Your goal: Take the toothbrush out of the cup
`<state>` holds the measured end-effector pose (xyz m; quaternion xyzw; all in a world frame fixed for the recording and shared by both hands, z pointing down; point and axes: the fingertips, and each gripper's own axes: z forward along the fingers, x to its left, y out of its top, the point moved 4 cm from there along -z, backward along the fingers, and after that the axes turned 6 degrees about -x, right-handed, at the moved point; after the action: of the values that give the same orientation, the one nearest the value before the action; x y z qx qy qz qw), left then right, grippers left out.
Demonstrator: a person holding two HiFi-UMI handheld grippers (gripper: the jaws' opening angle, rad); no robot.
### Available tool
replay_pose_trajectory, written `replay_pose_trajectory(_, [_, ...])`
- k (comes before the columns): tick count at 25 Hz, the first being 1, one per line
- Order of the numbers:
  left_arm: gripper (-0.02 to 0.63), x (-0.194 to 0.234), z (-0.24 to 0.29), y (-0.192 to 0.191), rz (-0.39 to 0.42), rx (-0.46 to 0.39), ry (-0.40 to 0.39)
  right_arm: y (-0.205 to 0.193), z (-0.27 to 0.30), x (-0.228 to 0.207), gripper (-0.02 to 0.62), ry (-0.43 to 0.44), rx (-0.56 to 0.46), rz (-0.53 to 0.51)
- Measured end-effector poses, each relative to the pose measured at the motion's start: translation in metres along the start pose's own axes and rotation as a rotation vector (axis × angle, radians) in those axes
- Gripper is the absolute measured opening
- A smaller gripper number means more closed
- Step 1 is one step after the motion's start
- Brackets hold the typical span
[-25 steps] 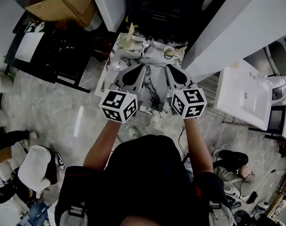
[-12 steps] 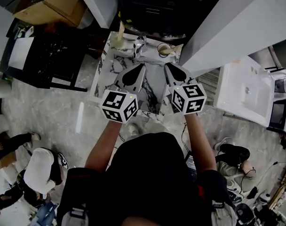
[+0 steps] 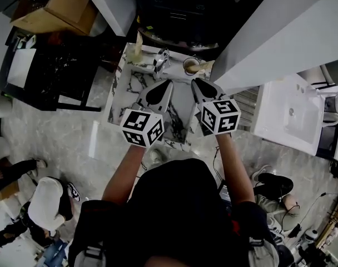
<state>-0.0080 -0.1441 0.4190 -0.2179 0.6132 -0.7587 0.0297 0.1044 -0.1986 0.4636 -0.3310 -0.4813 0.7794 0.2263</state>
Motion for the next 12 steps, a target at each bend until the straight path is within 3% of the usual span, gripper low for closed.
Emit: replay_pose_trajectory(12, [0.009,0.007,0.027,-0.014,-0.017,0.030,0.009,-0.007,0.019,-0.027,0.043,-0.011,0.027,0.014])
